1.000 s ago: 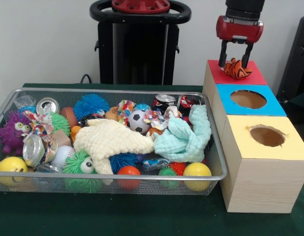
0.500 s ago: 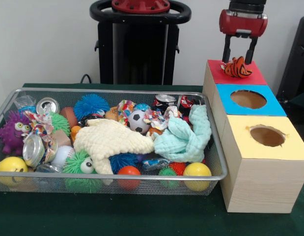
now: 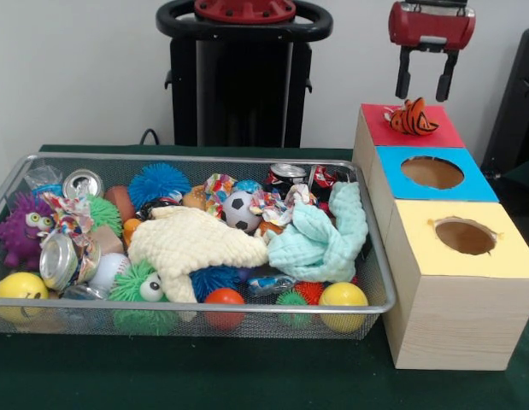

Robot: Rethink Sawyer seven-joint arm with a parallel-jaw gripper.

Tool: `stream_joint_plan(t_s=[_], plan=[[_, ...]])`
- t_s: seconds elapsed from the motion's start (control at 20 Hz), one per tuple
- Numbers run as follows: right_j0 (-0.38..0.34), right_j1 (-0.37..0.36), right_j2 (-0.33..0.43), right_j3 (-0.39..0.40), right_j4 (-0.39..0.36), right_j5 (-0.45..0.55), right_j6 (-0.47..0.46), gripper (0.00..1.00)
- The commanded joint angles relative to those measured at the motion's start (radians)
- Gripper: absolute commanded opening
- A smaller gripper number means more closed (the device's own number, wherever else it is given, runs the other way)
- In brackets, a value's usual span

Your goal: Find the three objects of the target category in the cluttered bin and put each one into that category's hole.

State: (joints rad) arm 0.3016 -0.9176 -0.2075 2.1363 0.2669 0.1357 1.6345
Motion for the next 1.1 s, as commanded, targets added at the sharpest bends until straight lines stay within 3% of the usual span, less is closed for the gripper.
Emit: stream_joint_plan(t_s=[0.05, 0.45, 0.5, 1.1], plan=[[-0.034, -0.024, 0.024, -0.012, 0.026, 0.071, 0.208, 1.00], [-0.053, -0.031, 0.016, -0.018, 0.017, 0.057, 0.198, 1.00], [-0.053, -0.029, 0.011, -0.028, 0.014, 0.073, 0.193, 0.00], [-0.048, -0.018, 0.011, -0.026, 0.007, 0.055, 0.193, 0.00]])
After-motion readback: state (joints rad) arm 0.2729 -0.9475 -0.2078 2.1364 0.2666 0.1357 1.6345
